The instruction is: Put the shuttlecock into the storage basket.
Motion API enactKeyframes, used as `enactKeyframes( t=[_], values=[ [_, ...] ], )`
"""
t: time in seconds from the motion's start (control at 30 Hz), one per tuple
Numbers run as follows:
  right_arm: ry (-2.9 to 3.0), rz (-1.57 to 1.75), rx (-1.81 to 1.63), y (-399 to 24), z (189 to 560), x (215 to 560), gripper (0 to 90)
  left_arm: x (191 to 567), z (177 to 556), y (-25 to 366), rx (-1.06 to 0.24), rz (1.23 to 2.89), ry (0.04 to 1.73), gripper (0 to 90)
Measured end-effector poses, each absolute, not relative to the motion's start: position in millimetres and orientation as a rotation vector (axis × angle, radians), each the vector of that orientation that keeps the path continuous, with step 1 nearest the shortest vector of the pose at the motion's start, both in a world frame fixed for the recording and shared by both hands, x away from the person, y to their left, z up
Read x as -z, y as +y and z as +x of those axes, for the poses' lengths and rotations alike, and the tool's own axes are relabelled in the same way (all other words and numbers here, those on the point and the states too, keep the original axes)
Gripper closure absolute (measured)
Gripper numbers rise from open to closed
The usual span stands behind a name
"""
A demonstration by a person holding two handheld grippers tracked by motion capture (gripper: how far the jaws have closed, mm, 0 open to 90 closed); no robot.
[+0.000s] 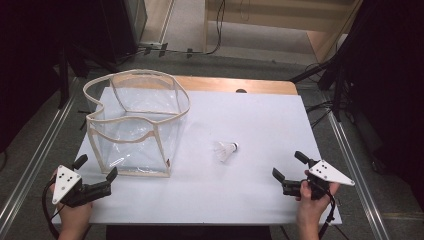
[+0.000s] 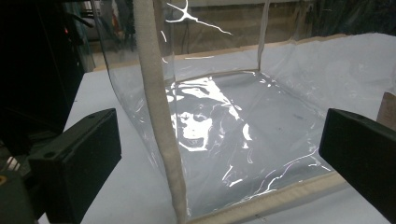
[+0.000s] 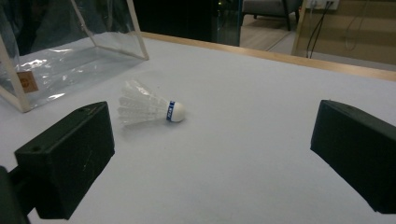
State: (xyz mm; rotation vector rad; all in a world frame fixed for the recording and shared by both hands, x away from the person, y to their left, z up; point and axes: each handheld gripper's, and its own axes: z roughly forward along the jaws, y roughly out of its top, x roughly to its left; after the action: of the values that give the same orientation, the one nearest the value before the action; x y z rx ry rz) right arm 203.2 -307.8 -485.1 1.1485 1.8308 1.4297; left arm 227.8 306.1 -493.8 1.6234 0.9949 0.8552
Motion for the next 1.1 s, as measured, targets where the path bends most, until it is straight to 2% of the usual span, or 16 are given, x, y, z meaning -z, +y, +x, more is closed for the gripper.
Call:
enactKeyframes(
  t=[0.27, 0.3, 0.37, 0.57, 0.63, 0.83, 1.03, 1.1],
  values=[
    [1.886, 1.116, -1.431, -295, 212, 474, 0.0, 494, 227, 306, -0.856, 1.624, 0.992, 0.0],
    [1.896, 1.108, -1.429, -293, 214, 472, 1.4, 494, 227, 306, -0.857, 1.625, 0.991, 0.0],
    [1.892, 1.105, -1.418, -289, 216, 470, 9.9, 494, 227, 305, -0.858, 1.626, 0.989, 0.0],
    [1.942, 1.088, -1.399, -278, 226, 464, 12.5, 494, 226, 306, -0.855, 1.624, 0.989, 0.0],
    [1.966, 1.075, -1.396, -273, 229, 462, 19.1, 494, 226, 306, -0.855, 1.627, 0.985, 0.0],
    [2.031, 1.057, -1.402, -260, 238, 460, 30.1, 494, 227, 305, -0.857, 1.630, 0.983, 0.0],
    [2.125, 1.046, -1.398, -250, 248, 461, 55.4, 494, 227, 305, -0.857, 1.632, 0.981, 0.0],
    [2.156, 1.043, -1.389, -246, 251, 462, 60.6, 494, 227, 304, -0.857, 1.632, 0.981, 0.0]
  ],
)
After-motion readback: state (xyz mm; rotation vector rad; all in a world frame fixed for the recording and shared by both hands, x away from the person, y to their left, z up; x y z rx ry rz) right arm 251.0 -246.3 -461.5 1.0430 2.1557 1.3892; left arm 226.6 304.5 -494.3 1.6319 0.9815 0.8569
